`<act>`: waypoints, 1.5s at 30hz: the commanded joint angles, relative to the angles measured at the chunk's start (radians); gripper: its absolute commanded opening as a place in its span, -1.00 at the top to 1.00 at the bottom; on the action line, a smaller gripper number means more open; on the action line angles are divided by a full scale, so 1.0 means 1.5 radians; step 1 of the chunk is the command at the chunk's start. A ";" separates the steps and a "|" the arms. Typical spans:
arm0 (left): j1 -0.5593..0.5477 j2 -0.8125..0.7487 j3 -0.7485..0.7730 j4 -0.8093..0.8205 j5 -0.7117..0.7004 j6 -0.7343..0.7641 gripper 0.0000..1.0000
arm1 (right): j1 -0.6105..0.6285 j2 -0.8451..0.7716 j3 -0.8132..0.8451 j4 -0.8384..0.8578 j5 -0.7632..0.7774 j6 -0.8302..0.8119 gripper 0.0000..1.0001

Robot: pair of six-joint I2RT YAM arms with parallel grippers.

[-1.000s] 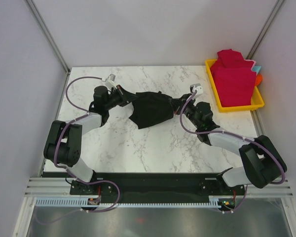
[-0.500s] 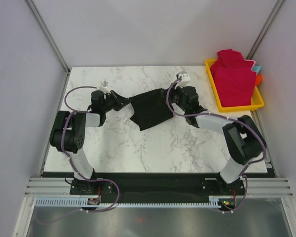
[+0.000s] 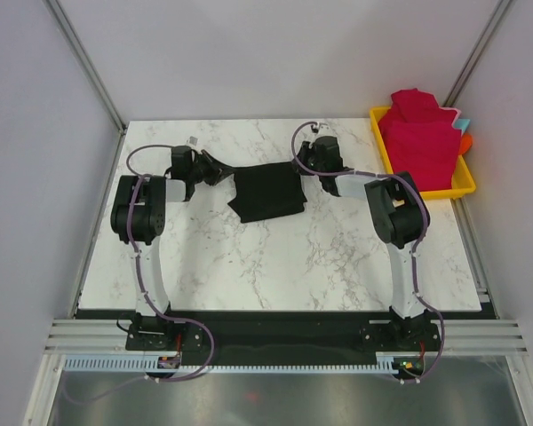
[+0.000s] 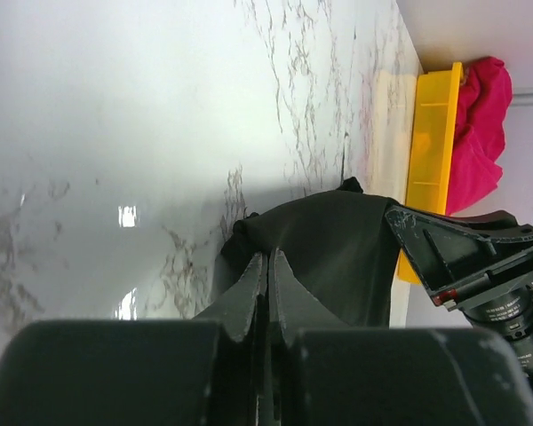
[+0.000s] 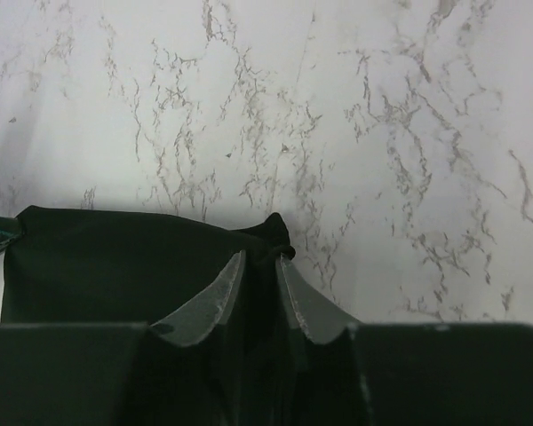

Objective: Fold and stack the t-shirts
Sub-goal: Neatly place the folded tshirt to the corner

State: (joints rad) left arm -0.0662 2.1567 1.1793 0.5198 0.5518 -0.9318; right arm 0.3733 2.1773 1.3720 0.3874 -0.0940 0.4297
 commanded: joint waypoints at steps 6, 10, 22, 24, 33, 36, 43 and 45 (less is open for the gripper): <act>-0.008 0.045 0.103 -0.117 -0.012 0.039 0.19 | 0.005 0.062 0.083 -0.066 -0.048 0.038 -0.14; -0.026 -0.004 0.091 -0.141 -0.040 0.071 -0.18 | 0.004 0.013 0.048 -0.056 -0.038 0.028 -0.45; -0.151 -0.295 -0.026 -0.289 -0.313 0.166 -0.23 | 0.006 -0.239 -0.107 -0.086 0.001 0.058 -0.64; -0.156 -0.309 -0.054 -0.297 -0.305 0.148 -0.07 | 0.008 -0.240 -0.128 -0.065 -0.057 0.085 -0.36; -0.158 -0.206 -0.072 -0.228 -0.146 0.094 0.35 | 0.010 -0.146 -0.164 0.041 -0.230 0.193 0.69; -0.157 -0.174 -0.079 -0.209 -0.146 0.081 0.35 | 0.006 -0.105 -0.160 0.057 -0.267 0.220 0.77; -0.148 -0.136 -0.064 -0.260 -0.176 0.074 0.35 | -0.056 0.023 -0.210 0.201 -0.327 0.366 1.00; -0.143 -0.114 -0.053 -0.262 -0.160 0.068 0.37 | -0.064 0.031 -0.207 0.206 -0.330 0.371 1.00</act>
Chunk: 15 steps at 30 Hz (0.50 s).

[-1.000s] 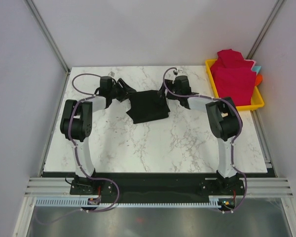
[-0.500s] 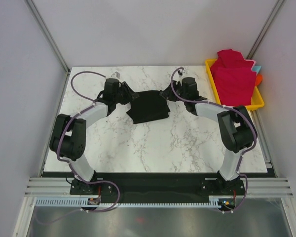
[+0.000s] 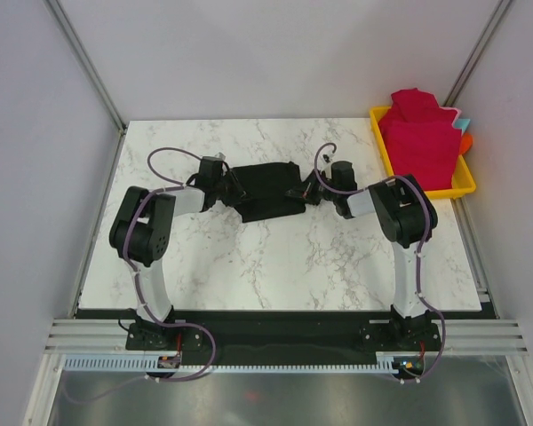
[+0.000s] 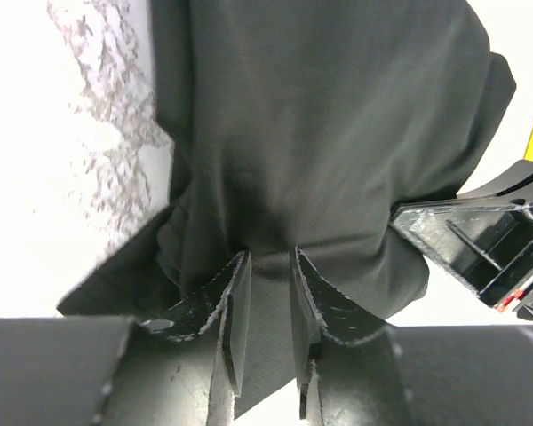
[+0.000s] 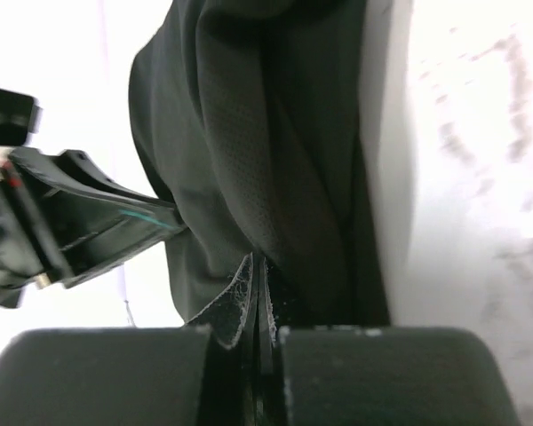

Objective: Fold and stack the t-shirts
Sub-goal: Neatly place the folded tshirt to the corner

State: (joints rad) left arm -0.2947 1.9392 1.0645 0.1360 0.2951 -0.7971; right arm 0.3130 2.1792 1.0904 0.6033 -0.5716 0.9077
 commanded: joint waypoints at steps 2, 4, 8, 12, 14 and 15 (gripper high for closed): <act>0.009 0.033 0.031 -0.012 0.012 -0.024 0.40 | -0.024 0.016 -0.018 0.060 -0.001 0.041 1.00; 0.009 0.010 0.031 -0.013 0.011 -0.016 0.39 | -0.024 -0.017 -0.023 0.061 0.003 0.032 0.96; 0.008 -0.047 0.024 -0.011 -0.001 0.013 0.35 | -0.021 -0.081 -0.023 0.038 0.023 -0.013 0.88; 0.008 -0.066 0.028 0.022 0.002 0.014 0.34 | -0.017 -0.108 0.009 0.014 0.040 -0.038 0.85; 0.010 -0.051 0.058 0.014 0.014 0.009 0.34 | -0.016 -0.093 0.030 0.018 0.029 -0.034 0.85; 0.010 -0.048 0.067 0.010 0.016 0.005 0.34 | -0.015 -0.087 0.049 0.016 0.028 -0.030 0.85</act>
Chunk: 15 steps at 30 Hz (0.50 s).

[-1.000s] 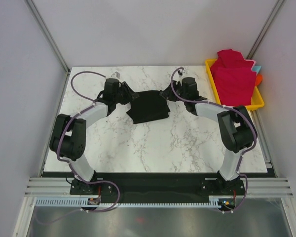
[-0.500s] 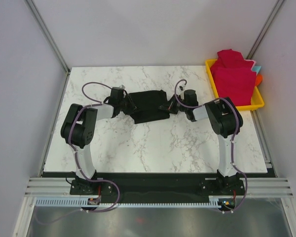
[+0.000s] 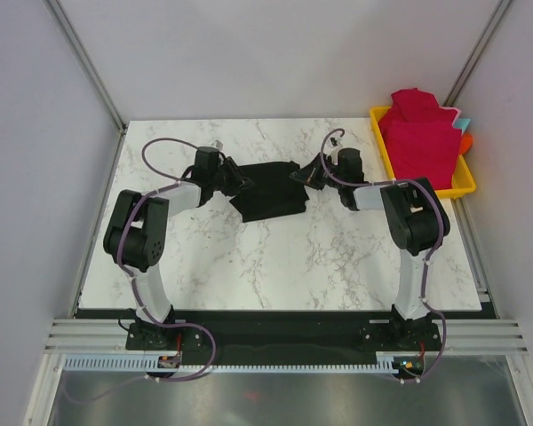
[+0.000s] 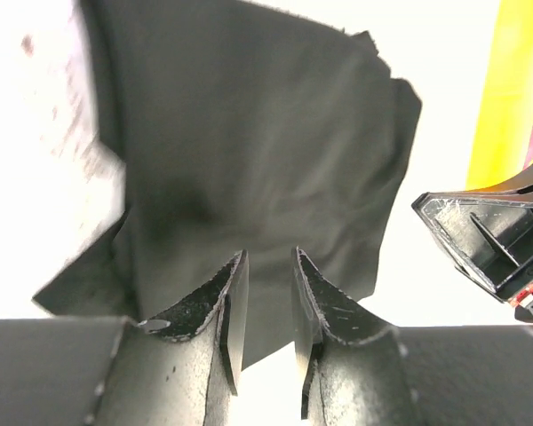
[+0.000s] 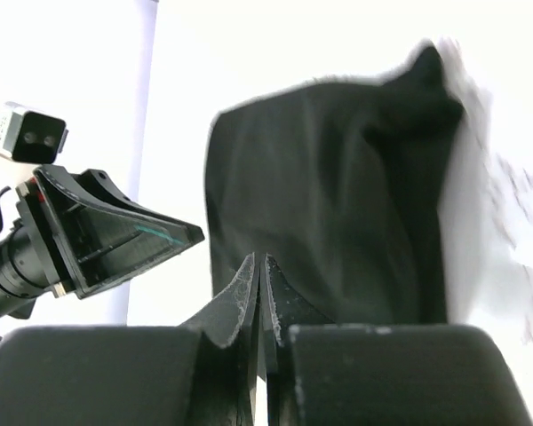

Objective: Fold and stack the t-shirts
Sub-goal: Neatly place the folded tshirt to the corner

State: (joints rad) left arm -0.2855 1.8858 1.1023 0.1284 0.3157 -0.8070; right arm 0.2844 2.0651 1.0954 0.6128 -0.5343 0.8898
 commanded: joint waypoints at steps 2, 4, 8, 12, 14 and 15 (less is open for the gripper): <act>0.004 -0.004 0.060 0.012 -0.005 0.002 0.33 | 0.006 0.018 0.069 -0.007 0.005 -0.017 0.85; 0.006 0.010 0.075 0.003 -0.018 -0.003 0.33 | 0.005 0.060 0.110 -0.028 0.006 -0.013 0.86; 0.015 0.073 0.135 -0.014 -0.020 -0.019 0.34 | -0.002 0.136 0.177 -0.052 0.017 0.005 0.91; 0.036 0.166 0.194 -0.036 -0.008 -0.038 0.35 | -0.026 0.201 0.223 -0.073 0.034 0.033 0.97; 0.049 0.192 0.217 -0.041 -0.005 -0.046 0.35 | -0.042 0.206 0.221 -0.065 0.045 0.041 0.96; 0.054 0.213 0.222 -0.044 -0.001 -0.049 0.35 | -0.045 0.207 0.218 -0.065 0.046 0.041 0.95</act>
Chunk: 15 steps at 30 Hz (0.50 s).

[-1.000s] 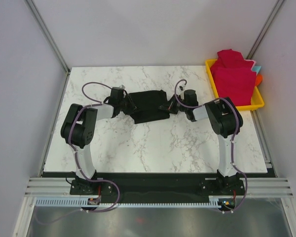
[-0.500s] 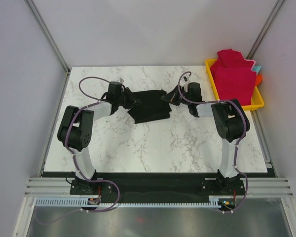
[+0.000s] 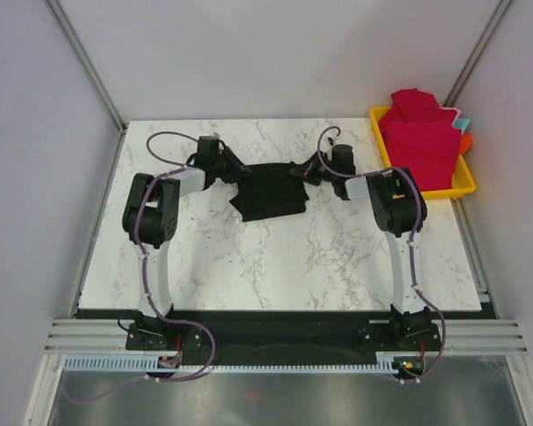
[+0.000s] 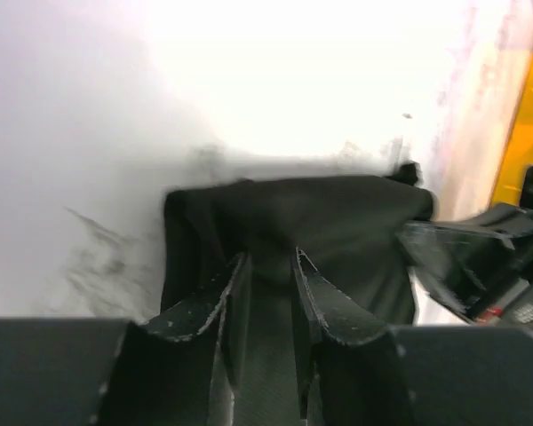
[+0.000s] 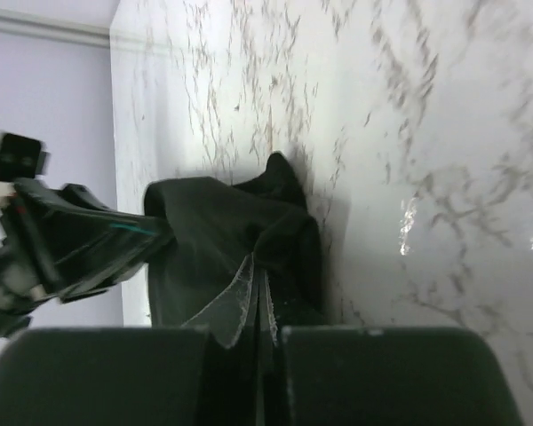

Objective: Fold and stack the t-shirts
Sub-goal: Neatly place the folded tshirt to the corner

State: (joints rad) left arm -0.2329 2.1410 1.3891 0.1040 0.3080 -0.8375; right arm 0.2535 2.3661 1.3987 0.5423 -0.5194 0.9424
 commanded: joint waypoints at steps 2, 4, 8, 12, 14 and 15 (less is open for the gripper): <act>0.028 0.056 0.049 -0.027 0.022 -0.031 0.35 | -0.029 0.002 0.014 -0.015 0.035 0.002 0.89; 0.028 0.051 0.055 -0.038 0.023 -0.018 0.32 | -0.027 -0.017 0.004 -0.008 0.035 -0.002 0.70; 0.012 -0.024 0.031 -0.093 -0.059 0.016 -0.23 | -0.021 -0.072 -0.040 -0.007 0.034 -0.032 0.03; 0.007 -0.103 -0.021 -0.100 -0.082 0.029 -0.42 | -0.020 -0.162 -0.116 0.007 0.049 -0.059 -0.15; 0.003 -0.132 -0.046 -0.106 -0.096 0.036 -0.42 | -0.021 -0.194 -0.151 0.011 0.062 -0.067 -0.17; 0.001 -0.141 -0.054 -0.112 -0.106 0.040 -0.42 | -0.021 -0.225 -0.184 0.011 0.067 -0.071 -0.17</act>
State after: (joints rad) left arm -0.2276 2.0155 1.3422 -0.0200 0.2298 -0.8345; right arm 0.2195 2.1559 1.1973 0.5316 -0.4534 0.8829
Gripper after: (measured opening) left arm 0.709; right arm 0.583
